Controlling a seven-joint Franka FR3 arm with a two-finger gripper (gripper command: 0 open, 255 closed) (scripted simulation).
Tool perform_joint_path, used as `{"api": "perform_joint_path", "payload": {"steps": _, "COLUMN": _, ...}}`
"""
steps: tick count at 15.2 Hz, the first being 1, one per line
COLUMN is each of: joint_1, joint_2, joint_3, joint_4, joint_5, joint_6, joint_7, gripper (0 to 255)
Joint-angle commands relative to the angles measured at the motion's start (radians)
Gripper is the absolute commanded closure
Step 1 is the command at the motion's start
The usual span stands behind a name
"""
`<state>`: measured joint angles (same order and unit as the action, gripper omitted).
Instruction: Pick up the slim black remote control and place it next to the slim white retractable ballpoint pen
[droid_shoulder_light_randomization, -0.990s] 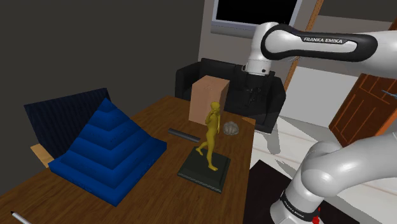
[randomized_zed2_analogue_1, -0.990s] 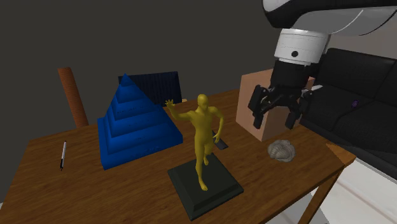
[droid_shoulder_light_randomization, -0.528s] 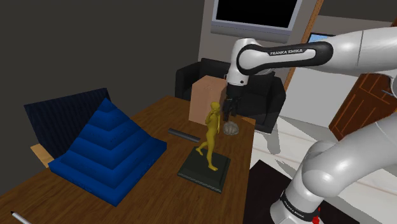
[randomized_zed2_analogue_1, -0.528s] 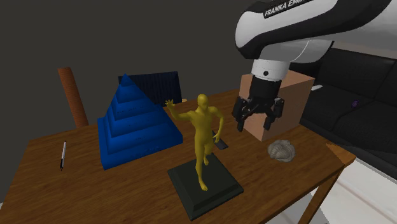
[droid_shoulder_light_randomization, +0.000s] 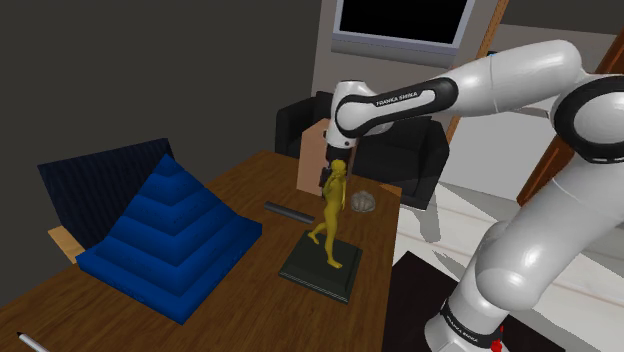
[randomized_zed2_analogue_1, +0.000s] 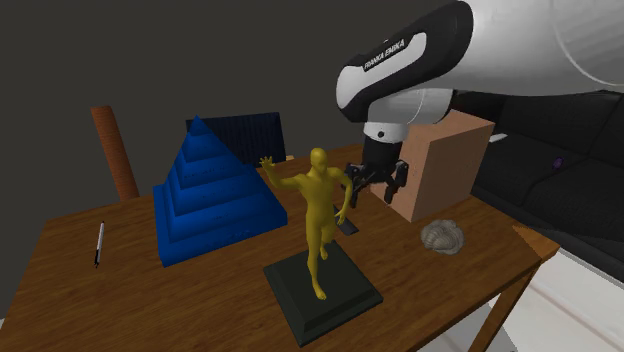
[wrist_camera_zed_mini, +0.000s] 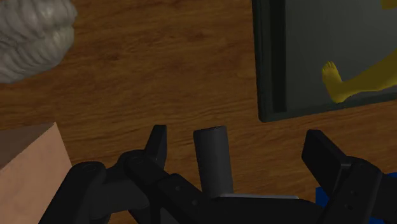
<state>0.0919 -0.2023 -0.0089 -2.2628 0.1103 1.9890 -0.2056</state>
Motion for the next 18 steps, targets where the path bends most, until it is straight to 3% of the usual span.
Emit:
{"api": "perform_joint_path", "payload": {"steps": 1, "joint_1": 0.007, "joint_2": 0.076, "joint_3": 0.006, "joint_4": 0.036, "joint_5": -0.001, "joint_6": 0.049, "joint_7": -0.009, "gripper": 0}}
{"api": "perform_joint_path", "payload": {"steps": 10, "joint_1": 0.036, "joint_2": 0.403, "joint_3": 0.034, "joint_4": 0.256, "joint_5": -0.021, "joint_6": 0.191, "joint_7": -0.028, "gripper": 0}}
{"api": "perform_joint_path", "payload": {"steps": 18, "joint_1": 0.04, "joint_2": 0.46, "joint_3": 0.038, "joint_4": 0.222, "joint_5": -0.017, "joint_6": 0.283, "joint_7": -0.031, "gripper": 0}}
